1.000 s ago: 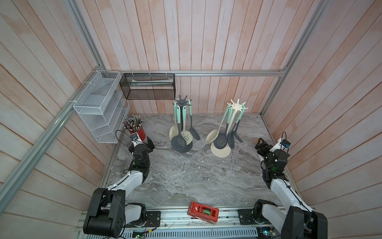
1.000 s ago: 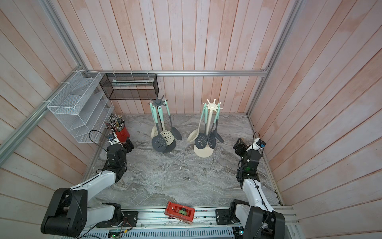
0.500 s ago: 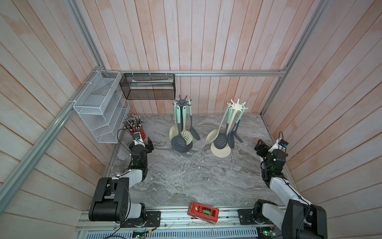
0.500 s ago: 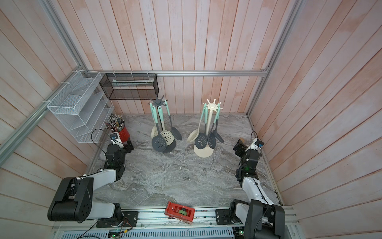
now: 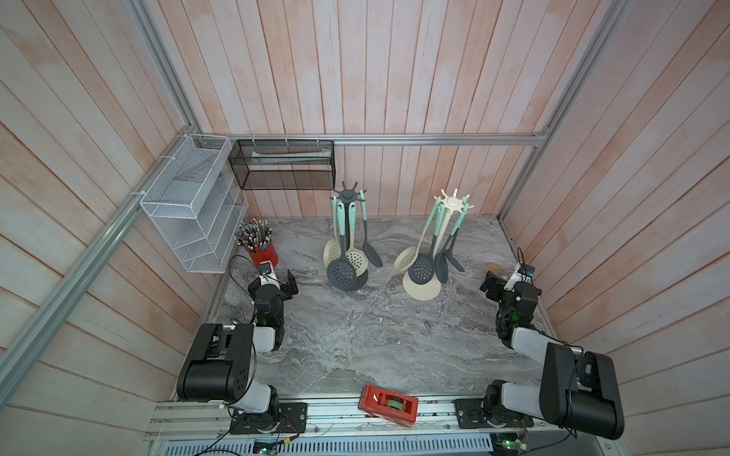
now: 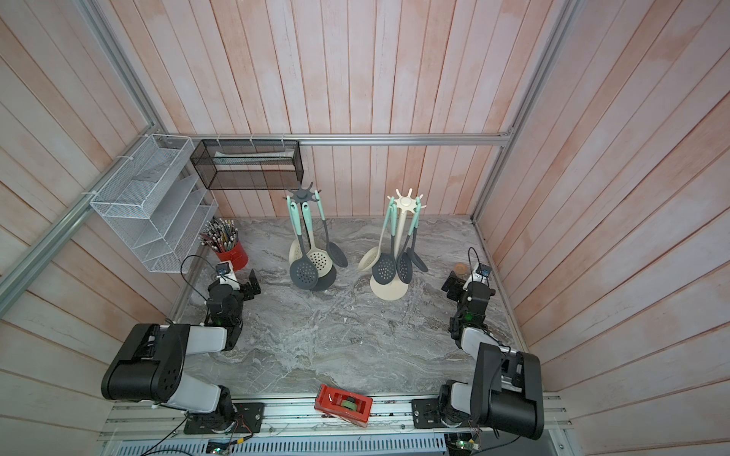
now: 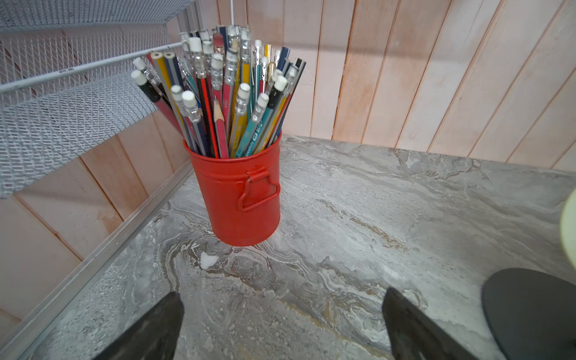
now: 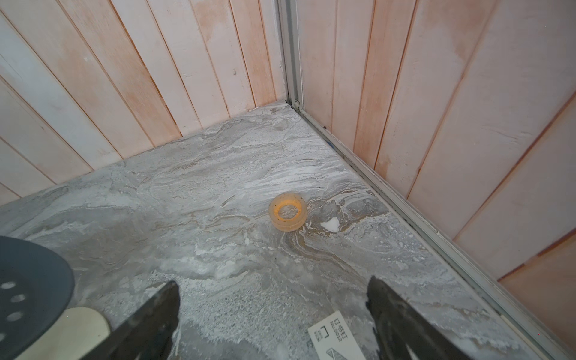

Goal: Hang the skimmer on the kitchen utensil rack
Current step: Reset both arms

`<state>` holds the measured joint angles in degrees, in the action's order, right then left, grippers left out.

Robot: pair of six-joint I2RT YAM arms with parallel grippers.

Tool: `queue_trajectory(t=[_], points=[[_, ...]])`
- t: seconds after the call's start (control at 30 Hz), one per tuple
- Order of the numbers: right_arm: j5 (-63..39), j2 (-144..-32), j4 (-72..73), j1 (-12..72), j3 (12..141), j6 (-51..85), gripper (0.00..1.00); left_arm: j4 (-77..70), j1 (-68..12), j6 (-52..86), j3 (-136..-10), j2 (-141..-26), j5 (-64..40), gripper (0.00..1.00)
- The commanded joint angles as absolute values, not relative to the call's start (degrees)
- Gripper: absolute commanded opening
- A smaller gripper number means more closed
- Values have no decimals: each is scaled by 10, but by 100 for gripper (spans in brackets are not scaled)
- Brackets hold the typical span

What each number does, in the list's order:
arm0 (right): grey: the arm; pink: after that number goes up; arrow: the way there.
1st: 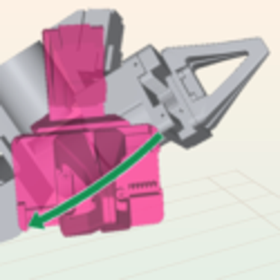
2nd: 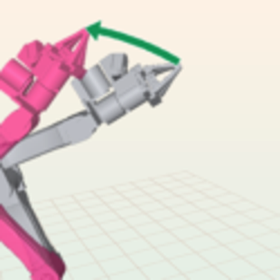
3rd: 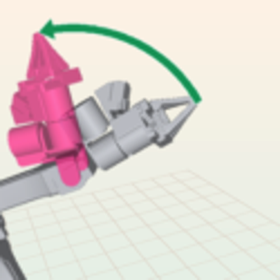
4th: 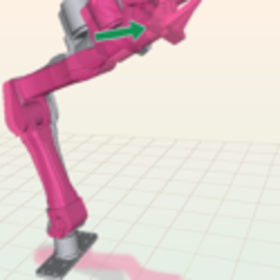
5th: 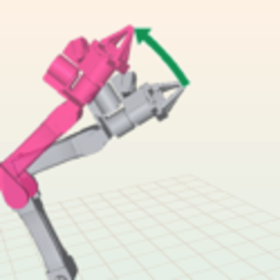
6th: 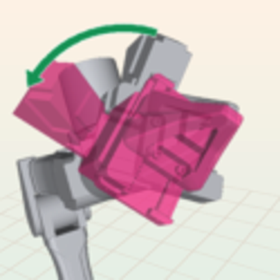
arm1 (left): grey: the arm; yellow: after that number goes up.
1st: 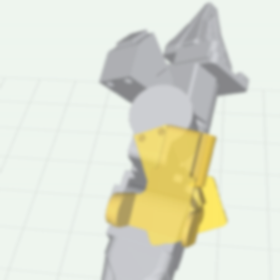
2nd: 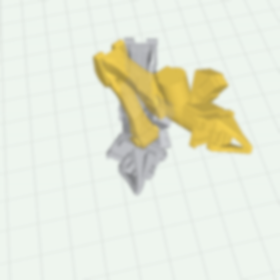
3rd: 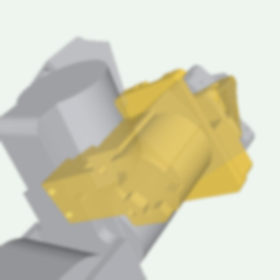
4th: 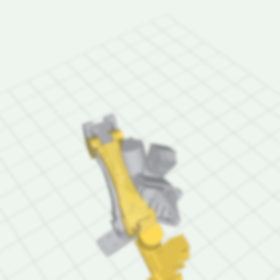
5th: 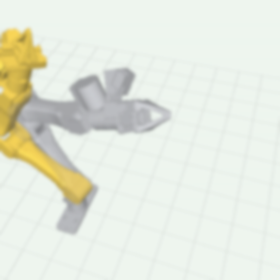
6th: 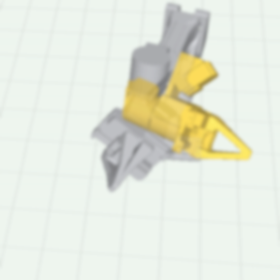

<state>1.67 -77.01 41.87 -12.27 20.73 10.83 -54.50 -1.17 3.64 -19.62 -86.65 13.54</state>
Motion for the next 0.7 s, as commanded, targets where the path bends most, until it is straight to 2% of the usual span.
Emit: queue_trajectory(t=[0.0,0.1,0.3,0.4,0.47,0.53,0.57,0.67], points=[[-19,-803,466,-123,218,75,97,-560,-13,32,-200,-865,134,100],[-80,-811,536,-118,193,87,98,-560,-14,32,-200,-865,134,100],[-93,-845,586,-90,189,59,98,-575,-14,27,-190,-865,116,100],[-35,-859,608,-44,184,22,98,-703,-8,20,-147,-902,106,100],[-7,-854,617,-33,172,19,99,-631,-10,28,-161,-878,103,100],[16,-871,695,-33,139,34,98,-684,-11,22,-150,-896,107,100],[20,-875,710,-32,133,33,98,-665,-11,23,-153,-889,107,100],[25,-868,684,-29,141,26,99,-664,-11,23,-154,-889,107,100]])
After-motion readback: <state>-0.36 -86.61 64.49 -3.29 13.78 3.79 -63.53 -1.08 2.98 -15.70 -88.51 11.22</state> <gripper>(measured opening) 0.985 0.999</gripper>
